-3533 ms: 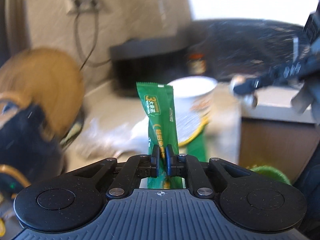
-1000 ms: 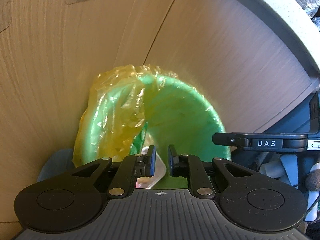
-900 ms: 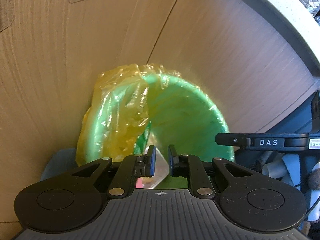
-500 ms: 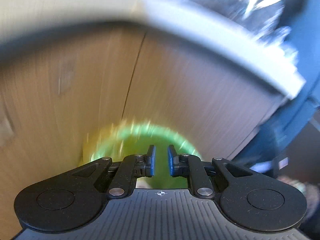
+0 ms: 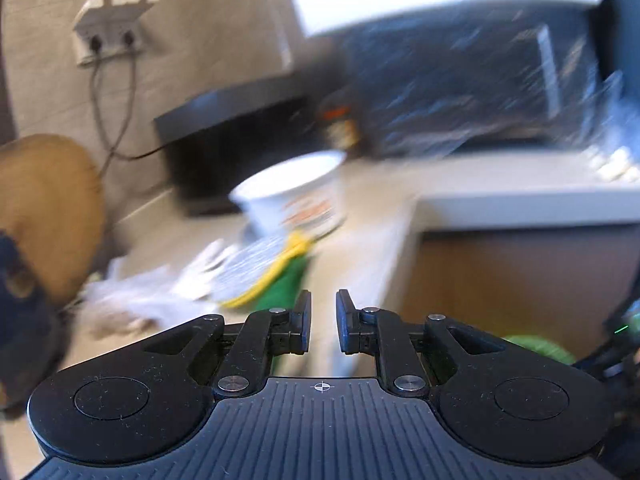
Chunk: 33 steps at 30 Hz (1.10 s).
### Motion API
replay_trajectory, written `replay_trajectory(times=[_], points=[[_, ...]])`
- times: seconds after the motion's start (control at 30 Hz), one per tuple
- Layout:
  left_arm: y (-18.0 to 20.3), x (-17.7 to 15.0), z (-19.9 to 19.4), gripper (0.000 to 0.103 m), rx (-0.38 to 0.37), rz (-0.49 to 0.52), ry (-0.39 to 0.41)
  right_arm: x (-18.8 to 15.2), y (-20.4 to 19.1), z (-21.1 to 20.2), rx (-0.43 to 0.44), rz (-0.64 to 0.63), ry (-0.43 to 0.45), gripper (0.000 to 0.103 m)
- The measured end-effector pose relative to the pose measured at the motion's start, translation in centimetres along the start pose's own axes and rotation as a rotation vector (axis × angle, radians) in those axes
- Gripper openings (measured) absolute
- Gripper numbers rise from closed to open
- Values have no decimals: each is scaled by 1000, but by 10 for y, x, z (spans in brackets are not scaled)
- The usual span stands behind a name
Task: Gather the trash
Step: 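Raise both tools back to the counter toward the long green wrapper and plastic bag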
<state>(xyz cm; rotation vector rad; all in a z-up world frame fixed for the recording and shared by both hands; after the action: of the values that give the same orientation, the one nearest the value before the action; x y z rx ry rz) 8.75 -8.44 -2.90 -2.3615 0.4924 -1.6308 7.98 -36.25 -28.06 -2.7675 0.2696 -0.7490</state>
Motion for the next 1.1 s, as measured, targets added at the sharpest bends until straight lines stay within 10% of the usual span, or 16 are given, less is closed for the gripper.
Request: replay_trajectory(times=[0.37,0.53,0.77,1.0,1.1], points=[[-24,-25,43,24,31,101,-190,-2,-9,-2,-41,-73,33,71],[-39,-13,39,33,-153,-74,-241,-3,-12,3,-57,-105,19,71],[-45,-13,53,32,-19,10,-252,-4,-10,2,-54,-105,14,71],[-52,-13,66,61,-194,-97,-309,-4,-12,4,-46,-108,3,71],[-55,-10,64,59,-199,-103,-293,-4,-12,3,-43,-113,6,71]])
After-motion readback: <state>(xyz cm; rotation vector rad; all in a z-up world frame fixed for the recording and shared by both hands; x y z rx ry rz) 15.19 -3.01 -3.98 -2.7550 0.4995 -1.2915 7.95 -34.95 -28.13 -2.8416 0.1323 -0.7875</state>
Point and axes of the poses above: each gripper's, at about its wrist camera, not at the fingertips, and z roughly the way its jaws point, y to its right, x to its top, the point moved 3 cm from there along z, roughly the way its jaws point, and after that the axes turned 9 degrees about x, right-handed, at the moved point
